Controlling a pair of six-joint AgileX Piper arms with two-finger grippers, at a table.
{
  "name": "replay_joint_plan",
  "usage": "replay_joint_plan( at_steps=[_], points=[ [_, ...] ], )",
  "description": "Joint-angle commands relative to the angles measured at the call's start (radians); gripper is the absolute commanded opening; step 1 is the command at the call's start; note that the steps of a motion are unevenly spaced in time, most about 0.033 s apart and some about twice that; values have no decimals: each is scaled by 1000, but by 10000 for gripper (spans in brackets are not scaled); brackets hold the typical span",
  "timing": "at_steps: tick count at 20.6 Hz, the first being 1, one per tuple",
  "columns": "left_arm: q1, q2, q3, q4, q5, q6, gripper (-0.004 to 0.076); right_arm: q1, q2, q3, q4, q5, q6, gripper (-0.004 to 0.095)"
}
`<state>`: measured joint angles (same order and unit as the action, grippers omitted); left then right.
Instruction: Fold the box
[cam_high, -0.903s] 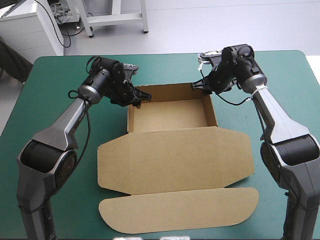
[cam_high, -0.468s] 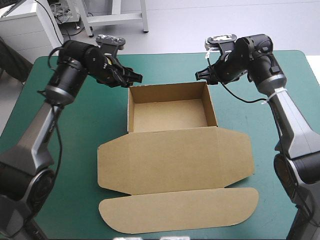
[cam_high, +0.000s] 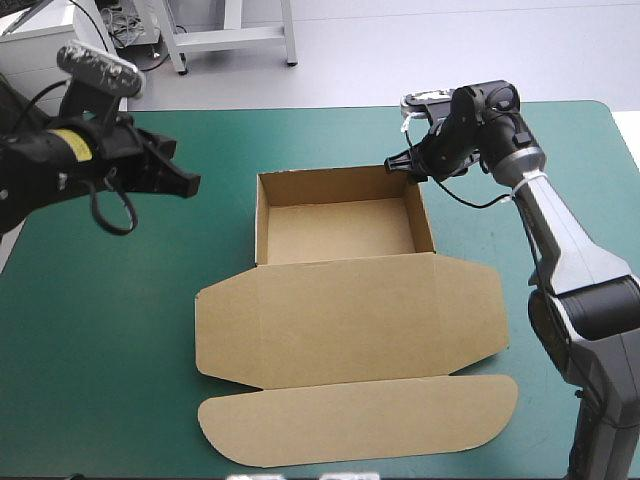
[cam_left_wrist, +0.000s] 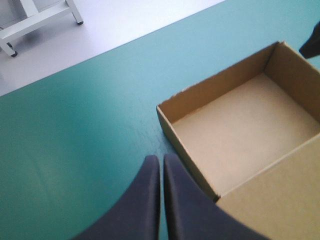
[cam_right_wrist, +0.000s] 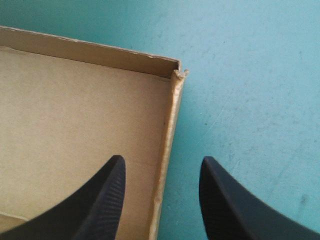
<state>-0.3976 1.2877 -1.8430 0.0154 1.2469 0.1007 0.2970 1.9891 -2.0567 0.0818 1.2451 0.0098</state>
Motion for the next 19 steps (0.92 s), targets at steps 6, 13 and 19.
replay_joint_plan(
  at_steps=[6,13,19],
  points=[
    [-4,-425,666,13,-180,5,-8,-6,93,-29,-5,9,40,323],
    [-4,-921,1249,4,-394,-11,-8,-30,109,-29,-167,9,36,-20],
    [-4,-1159,1348,4,-403,-59,-8,-236,89,-29,-187,9,15,-20]
  ],
)
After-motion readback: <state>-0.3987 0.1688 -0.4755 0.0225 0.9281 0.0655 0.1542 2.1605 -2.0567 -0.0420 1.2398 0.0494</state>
